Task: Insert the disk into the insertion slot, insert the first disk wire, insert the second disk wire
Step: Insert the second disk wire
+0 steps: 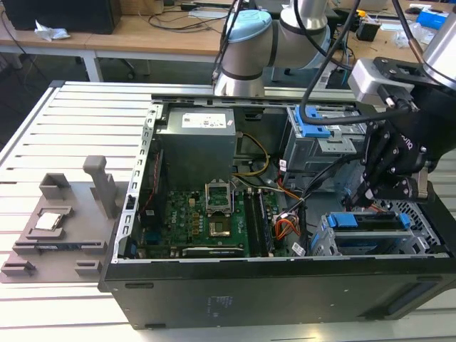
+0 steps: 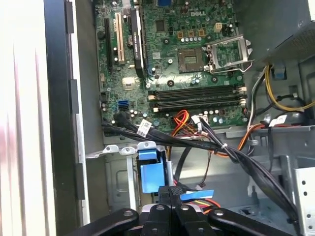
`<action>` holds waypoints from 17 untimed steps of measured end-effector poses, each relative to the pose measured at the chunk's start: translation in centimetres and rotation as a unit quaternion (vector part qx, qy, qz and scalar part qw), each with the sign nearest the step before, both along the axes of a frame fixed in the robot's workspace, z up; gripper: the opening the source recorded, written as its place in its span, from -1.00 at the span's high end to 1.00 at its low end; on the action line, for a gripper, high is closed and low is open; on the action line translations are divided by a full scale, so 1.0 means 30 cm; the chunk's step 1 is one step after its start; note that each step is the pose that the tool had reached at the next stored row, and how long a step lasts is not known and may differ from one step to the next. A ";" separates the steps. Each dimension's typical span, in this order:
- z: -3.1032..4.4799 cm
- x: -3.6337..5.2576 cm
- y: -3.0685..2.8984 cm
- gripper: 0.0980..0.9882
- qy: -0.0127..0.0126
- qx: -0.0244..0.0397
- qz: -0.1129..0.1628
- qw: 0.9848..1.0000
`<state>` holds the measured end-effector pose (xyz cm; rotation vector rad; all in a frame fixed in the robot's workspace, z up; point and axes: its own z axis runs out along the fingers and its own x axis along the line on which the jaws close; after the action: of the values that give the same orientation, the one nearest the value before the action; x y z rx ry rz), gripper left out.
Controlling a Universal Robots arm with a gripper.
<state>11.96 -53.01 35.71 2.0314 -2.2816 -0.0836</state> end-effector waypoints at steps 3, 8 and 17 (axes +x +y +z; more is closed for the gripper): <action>0.000 0.000 0.000 0.98 0.000 -0.003 -0.011 1.000; 0.000 0.000 0.000 0.98 0.000 -0.008 -0.052 0.999; -0.001 -0.001 0.069 0.98 -0.001 -0.024 -0.057 0.998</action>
<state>11.91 -50.94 35.69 1.8783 -2.3764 -0.0355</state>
